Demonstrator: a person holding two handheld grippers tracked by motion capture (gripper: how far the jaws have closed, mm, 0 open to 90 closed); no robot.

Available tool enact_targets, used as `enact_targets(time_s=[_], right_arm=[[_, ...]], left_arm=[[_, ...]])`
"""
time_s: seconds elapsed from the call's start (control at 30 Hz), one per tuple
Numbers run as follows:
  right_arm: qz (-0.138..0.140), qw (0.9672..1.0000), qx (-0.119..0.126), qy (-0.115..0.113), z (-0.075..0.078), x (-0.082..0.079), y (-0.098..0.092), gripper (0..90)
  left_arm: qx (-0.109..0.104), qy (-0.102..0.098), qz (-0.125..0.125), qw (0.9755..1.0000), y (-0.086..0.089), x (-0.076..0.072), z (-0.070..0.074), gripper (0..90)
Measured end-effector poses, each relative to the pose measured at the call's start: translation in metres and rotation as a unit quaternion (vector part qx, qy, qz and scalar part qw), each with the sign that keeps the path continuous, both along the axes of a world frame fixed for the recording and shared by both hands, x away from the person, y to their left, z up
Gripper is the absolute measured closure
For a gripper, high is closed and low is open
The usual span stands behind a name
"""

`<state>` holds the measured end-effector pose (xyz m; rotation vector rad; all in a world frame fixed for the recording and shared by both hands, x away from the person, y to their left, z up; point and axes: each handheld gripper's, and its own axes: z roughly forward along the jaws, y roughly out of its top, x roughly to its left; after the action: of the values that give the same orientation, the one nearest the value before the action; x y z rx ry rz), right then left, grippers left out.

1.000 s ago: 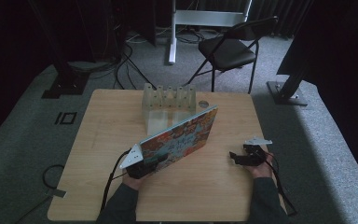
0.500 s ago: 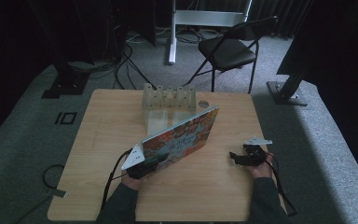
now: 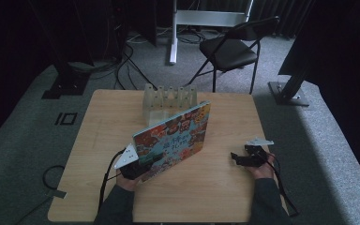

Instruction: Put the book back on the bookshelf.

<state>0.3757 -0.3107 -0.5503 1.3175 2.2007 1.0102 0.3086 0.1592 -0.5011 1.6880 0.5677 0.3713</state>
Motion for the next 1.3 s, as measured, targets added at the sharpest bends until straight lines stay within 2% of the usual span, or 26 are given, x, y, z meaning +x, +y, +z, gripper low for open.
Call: enact_targets(time_s=[0.53, 0.8, 1.13, 1.3], right_arm=[[0.000, 1.0000, 0.000, 0.000, 0.000, 0.000, 0.000, 20.4], [0.000, 1.0000, 0.000, 0.000, 0.000, 0.000, 0.000, 20.3], [0.000, 1.0000, 0.000, 0.000, 0.000, 0.000, 0.000, 20.3], [0.001, 1.0000, -0.008, 0.001, 0.000, 0.000, 0.002, 16.9]], left_arm=[[-0.026, -0.001, 0.015, 0.9996, 0.020, -0.001, 0.008, 80.9], [-0.021, -0.006, 0.028, 0.9994, 0.029, -0.004, 0.012, 80.9], [-0.024, -0.002, 0.034, 0.9991, 0.034, -0.006, 0.014, 81.0], [-0.024, -0.001, 0.036, 0.9991, 0.036, -0.007, 0.015, 81.0]])
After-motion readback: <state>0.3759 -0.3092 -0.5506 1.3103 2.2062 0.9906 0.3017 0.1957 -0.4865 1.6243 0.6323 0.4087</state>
